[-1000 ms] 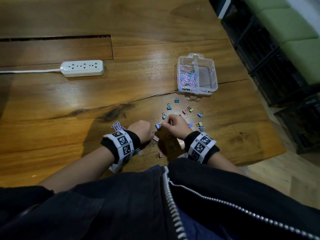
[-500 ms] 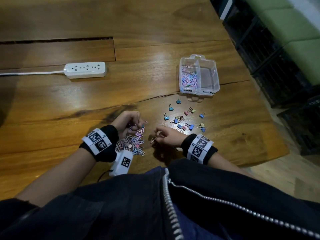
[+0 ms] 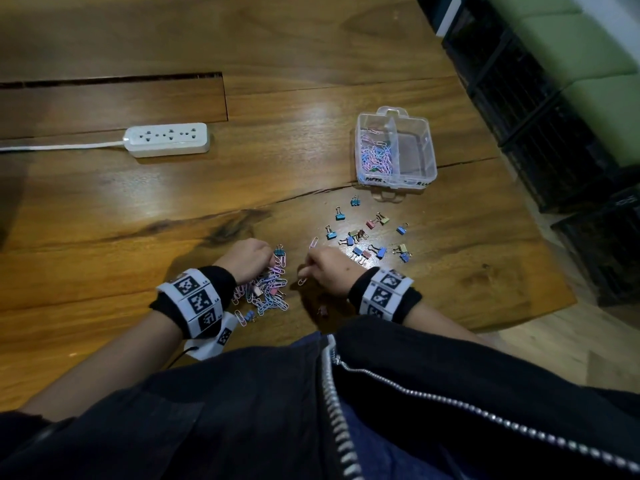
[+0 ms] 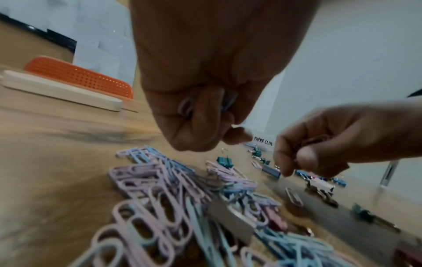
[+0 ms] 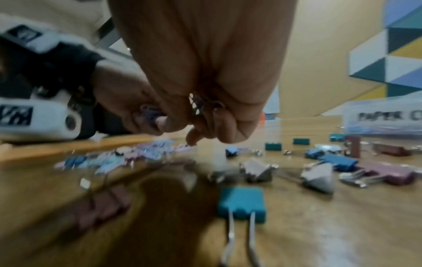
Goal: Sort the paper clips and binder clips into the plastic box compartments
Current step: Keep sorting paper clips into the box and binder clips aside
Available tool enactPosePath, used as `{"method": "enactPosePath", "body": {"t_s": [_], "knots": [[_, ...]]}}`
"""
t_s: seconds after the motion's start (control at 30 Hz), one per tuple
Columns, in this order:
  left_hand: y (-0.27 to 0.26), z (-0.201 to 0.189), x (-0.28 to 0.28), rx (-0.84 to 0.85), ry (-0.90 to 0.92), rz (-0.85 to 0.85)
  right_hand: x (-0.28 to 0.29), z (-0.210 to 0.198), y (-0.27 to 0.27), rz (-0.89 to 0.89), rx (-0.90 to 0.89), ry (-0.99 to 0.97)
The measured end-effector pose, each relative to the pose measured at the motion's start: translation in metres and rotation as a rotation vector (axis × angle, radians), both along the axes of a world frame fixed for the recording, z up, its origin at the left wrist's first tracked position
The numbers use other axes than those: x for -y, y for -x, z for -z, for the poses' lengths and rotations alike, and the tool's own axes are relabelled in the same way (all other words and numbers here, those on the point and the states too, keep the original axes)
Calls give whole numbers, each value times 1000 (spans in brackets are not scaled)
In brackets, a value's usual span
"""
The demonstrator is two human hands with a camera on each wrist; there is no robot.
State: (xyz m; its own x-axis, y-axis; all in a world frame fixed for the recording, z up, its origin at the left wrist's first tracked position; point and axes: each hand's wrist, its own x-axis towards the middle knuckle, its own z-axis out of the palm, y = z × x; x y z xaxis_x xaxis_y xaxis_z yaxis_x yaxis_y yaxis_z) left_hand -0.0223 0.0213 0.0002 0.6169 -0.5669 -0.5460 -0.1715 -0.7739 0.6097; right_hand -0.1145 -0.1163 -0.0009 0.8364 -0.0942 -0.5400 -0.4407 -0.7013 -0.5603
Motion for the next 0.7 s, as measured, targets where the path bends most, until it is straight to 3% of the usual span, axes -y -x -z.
{"method": "enactPosePath", "body": {"t_s": [0.17, 0.4, 0.53, 0.7], "knots": [[3, 3, 3, 146, -161, 85, -11, 17, -1, -208, 81, 204], [6, 2, 7, 207, -202, 17, -4, 16, 11, -346, 132, 353], [12, 8, 5, 196, -272, 107, 4, 7, 15, -294, 43, 258], [19, 9, 9, 238, -317, 324, 25, -6, 12, 78, 98, -25]]}}
